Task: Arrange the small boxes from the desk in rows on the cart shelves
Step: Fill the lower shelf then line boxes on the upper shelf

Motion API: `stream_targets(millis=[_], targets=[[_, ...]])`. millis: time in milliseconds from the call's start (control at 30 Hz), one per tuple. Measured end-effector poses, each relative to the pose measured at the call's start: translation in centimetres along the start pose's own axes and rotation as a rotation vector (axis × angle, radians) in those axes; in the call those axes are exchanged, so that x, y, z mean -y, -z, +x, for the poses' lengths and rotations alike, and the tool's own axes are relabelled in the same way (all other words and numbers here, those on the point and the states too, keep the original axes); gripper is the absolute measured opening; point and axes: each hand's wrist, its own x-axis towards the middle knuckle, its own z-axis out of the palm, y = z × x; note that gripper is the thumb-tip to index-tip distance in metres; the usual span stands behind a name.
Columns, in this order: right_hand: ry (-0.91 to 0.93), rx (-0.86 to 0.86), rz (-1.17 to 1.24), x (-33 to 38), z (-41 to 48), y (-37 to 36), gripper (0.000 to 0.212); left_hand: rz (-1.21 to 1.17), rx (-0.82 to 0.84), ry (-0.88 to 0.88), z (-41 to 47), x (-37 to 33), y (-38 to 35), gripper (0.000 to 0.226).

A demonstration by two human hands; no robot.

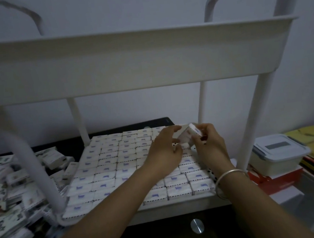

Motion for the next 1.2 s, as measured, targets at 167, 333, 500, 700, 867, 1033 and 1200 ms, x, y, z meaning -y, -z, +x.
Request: stream_targets(millis=[167,333,500,700,867,1033,1200], targets=[[0.034,0.239,-0.094,-0.8,0.2,-0.6,0.021,0.017,-0.128,-0.066,-1.8,0.4,1.4,0.043],[-0.071,0.413,0.03,0.1,-0.3,-0.6,0.03,-0.014,-0.217,-0.15,-5.7,1.0,4.2,0.042],[0.299,0.236,-0.425,2.3,-3.0,0.5,0.041,0.001,-0.296,-0.204,-12.5,1.6,8.1,0.034],[0.712,0.244,-0.312,7.6,-12.9,-3.7,0.02,0.18,-0.418,-0.154,-20.5,4.4,12.5,0.026],[0.862,0.542,-0.318,9.9,-19.1,-9.5,0.02,0.399,-0.466,0.019,-25.7,7.9,15.4,0.029],[1.006,0.464,-0.773,9.5,-21.1,-16.6,0.061,0.836,-0.41,0.204,-28.0,12.2,17.1,0.042],[0.872,0.337,-1.065,12.0,-22.4,-20.5,0.072,0.902,-0.375,0.238,-28.5,13.3,17.4,0.052]])
